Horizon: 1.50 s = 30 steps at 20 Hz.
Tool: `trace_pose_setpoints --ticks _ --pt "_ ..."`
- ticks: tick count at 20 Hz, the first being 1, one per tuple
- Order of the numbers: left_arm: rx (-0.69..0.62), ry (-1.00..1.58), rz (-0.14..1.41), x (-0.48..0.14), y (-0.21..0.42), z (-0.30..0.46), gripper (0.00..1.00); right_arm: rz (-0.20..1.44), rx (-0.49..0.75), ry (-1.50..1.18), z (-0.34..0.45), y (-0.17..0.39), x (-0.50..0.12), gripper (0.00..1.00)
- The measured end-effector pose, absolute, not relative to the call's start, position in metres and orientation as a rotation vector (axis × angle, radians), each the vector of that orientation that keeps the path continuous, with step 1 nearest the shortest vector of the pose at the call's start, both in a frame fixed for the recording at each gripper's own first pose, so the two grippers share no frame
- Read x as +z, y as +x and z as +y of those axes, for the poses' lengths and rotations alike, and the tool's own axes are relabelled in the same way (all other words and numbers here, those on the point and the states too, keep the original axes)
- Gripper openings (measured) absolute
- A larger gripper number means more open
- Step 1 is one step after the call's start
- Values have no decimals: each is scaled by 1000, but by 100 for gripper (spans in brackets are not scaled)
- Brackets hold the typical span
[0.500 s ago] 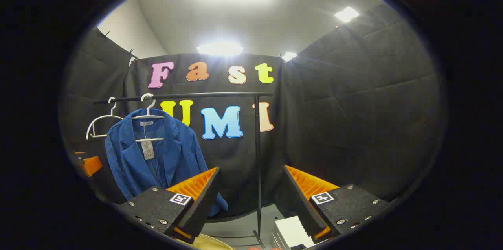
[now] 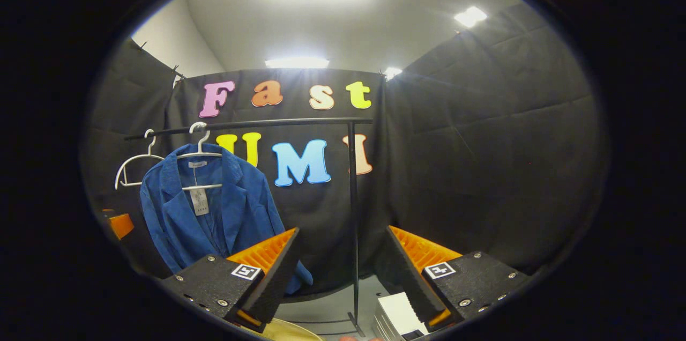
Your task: Grasp the clothes on the hanger with both hands and then place them into the laundry hamper below.
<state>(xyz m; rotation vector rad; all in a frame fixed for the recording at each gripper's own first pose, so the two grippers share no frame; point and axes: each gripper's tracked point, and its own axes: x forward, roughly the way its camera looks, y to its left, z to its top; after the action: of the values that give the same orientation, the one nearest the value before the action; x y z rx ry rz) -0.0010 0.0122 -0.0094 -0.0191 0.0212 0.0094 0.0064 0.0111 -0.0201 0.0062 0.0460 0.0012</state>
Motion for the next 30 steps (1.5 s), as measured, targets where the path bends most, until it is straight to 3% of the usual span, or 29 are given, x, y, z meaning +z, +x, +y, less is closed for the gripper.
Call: trace_pose_setpoints --ticks 14,23,30 --pt "12 -56 60 -12 7 12 94 143 85 31 56 28 -31 94" --pt "61 -114 71 5 34 2 92 171 343 20 135 81 -17 94" --pt "175 -158 163 -7 94 -17 92 234 535 77 189 153 -40 94"
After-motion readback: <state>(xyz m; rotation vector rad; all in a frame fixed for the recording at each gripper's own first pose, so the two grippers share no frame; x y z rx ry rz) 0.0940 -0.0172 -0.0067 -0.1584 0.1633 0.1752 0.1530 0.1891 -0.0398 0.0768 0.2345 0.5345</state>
